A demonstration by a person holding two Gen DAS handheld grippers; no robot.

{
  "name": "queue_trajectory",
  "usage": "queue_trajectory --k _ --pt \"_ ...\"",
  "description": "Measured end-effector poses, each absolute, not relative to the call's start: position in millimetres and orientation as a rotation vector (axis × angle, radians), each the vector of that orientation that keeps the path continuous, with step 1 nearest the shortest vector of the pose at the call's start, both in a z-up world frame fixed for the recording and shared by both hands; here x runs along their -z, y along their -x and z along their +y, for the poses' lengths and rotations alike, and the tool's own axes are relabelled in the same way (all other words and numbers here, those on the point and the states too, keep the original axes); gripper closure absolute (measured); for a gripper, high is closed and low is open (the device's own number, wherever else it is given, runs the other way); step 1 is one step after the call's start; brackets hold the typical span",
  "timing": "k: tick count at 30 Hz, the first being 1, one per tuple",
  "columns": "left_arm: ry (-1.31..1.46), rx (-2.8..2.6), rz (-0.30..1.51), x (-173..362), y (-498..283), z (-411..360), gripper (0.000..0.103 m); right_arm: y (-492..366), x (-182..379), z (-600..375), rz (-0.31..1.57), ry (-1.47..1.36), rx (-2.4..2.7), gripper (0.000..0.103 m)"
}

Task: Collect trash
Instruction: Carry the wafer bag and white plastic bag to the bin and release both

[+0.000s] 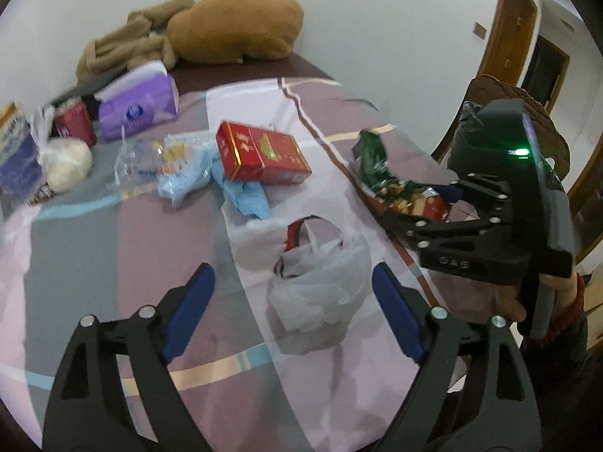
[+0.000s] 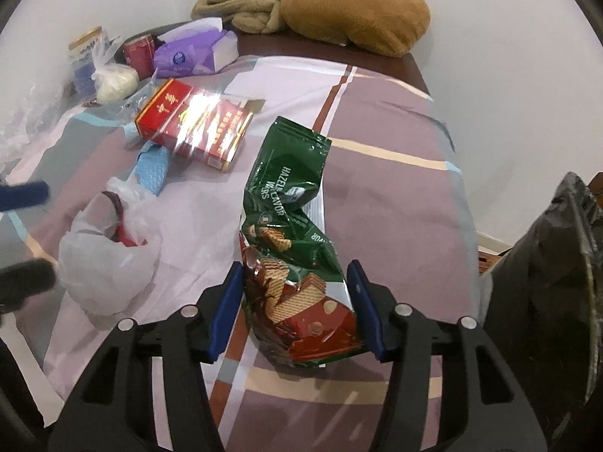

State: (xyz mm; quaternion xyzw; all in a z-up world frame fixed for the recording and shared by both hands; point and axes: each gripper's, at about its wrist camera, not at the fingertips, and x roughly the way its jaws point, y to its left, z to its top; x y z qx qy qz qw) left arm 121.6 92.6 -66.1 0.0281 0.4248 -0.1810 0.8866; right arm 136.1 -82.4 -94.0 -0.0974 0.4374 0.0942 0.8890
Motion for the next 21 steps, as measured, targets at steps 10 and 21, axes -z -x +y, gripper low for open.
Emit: queue_trajectory --k 10,21 --pt "0.009 0.417 1.035 107 -148 76 0.054 -116 74 -96 0.852 0.168 -0.180 0.048" --pt "-0.132 0.251 0.859 64 -111 67 0.069 -93 58 -95 0.802 0.198 -0.168 0.048"
